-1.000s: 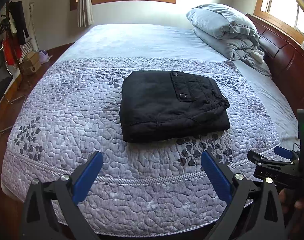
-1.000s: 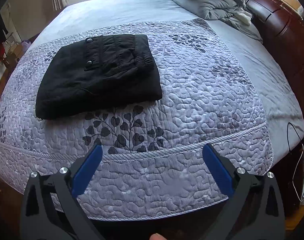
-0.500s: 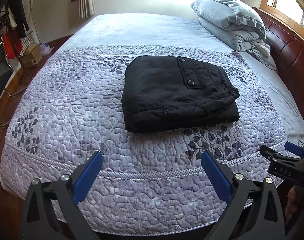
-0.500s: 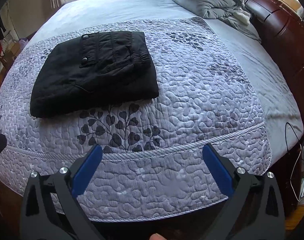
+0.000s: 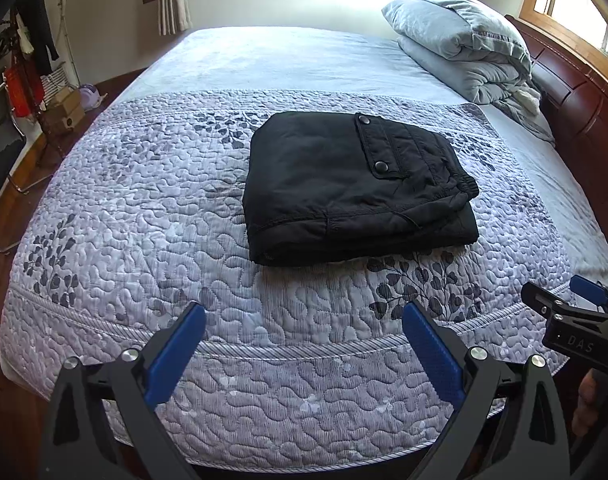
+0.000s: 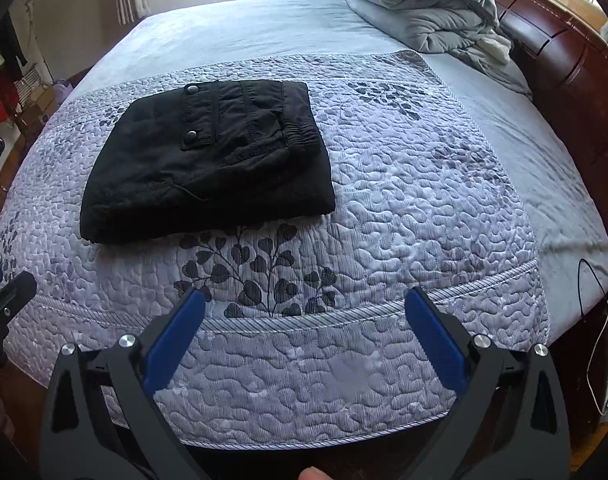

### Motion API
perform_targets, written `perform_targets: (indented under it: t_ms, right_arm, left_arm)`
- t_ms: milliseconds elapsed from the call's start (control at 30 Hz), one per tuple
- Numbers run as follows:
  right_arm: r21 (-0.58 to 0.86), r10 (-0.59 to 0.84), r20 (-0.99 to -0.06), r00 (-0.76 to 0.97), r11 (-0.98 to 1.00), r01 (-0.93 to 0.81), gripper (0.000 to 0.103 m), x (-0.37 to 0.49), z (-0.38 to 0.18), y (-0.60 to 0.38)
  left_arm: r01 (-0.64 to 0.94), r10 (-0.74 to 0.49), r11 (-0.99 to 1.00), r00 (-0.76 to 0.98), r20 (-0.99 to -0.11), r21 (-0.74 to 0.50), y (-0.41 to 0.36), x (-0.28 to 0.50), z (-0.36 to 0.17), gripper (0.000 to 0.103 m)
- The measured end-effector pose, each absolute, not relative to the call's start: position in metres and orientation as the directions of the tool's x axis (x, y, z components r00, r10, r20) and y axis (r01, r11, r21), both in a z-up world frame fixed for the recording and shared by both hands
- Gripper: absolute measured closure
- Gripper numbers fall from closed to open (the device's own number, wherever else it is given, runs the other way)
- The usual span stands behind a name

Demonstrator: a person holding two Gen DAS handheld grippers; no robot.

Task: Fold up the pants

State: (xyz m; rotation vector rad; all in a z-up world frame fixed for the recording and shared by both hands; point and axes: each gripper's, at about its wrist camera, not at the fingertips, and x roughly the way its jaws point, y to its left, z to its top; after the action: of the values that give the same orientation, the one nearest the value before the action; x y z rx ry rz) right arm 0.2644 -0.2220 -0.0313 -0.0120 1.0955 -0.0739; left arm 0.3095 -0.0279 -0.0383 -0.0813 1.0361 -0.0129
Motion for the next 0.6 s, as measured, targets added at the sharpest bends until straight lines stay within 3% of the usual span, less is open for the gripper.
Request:
perform_targets:
  t_ms: [600]
  right_arm:
    - [-0.024, -0.038, -0.888, 0.459, 0.999, 0.038, 0.003, 0.264, -0.031, -0.212]
  left_arm:
    - [-0.050, -0.042, 0.996, 0.505, -0.862, -0.077, -0.015, 0.311, -0.039, 0.004]
